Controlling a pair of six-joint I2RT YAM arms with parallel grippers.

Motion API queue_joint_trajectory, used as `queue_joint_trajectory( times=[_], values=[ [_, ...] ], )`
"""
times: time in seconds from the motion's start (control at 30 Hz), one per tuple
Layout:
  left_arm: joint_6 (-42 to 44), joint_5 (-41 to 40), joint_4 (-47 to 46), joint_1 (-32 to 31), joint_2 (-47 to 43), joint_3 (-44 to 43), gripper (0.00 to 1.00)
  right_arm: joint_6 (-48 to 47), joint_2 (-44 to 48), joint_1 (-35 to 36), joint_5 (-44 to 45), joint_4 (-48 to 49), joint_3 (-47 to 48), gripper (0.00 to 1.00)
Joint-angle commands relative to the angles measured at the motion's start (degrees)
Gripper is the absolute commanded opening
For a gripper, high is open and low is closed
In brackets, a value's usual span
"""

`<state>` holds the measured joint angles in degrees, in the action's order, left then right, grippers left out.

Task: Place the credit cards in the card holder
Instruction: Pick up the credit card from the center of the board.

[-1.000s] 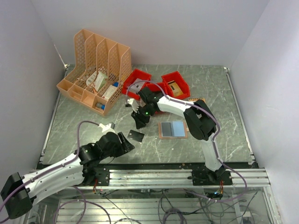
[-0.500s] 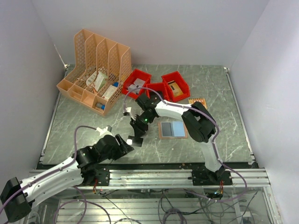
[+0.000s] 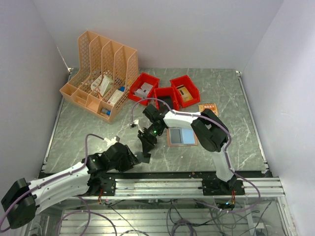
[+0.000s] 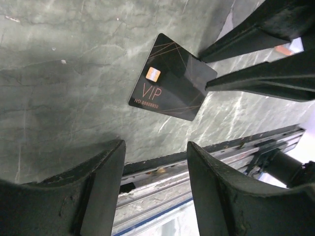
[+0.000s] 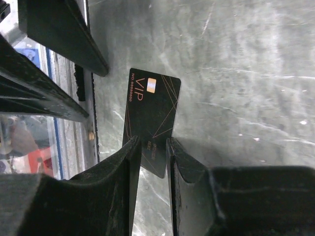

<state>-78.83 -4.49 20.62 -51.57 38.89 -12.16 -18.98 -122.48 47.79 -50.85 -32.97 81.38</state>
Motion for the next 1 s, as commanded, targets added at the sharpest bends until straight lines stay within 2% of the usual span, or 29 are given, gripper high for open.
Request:
queue_joint_trajectory(
  times=[0.0, 0.1, 0.2, 0.4, 0.53, 0.7, 0.87, 0.97],
  values=[
    [6.8, 4.5, 0.1, 0.3, 4.5, -4.0, 0.64, -0.3, 1.3, 1.4, 0.9, -0.8, -2.6, 0.28],
    [10.0, 3.7, 1.7, 0.3, 7.1, -5.9, 0.64, -0.4, 1.6, 2.1, 0.7, -0.6, -3.4, 0.28],
    [9.6, 3.1, 1.5, 0.3, 6.9, -6.1, 0.63, -0.2, 2.1, 2.4, 0.6, -0.2, -3.8, 0.28],
    [10.7, -1.7, 8.2, 0.3, 4.2, -8.8, 0.51, 0.4, 3.0, 3.2, -0.3, 1.0, -4.8, 0.28],
    [8.7, 1.0, 7.3, 0.3, 2.8, -7.5, 0.42, 1.9, 3.4, 3.8, -0.6, 2.5, -5.9, 0.28],
    [2.0, 6.5, 2.8, 0.3, -0.2, -3.0, 0.42, 6.3, 4.5, 3.8, -0.3, 7.3, -8.3, 0.29],
    [-3.7, 4.1, 7.8, 0.2, -6.6, -2.8, 0.44, 10.5, 5.6, 3.8, 0.6, 11.6, -10.4, 0.29],
    [-7.1, 4.1, 7.6, 0.1, -8.0, -1.5, 0.45, 11.9, 5.4, 3.7, 0.4, 12.7, -10.7, 0.30]
  ],
)
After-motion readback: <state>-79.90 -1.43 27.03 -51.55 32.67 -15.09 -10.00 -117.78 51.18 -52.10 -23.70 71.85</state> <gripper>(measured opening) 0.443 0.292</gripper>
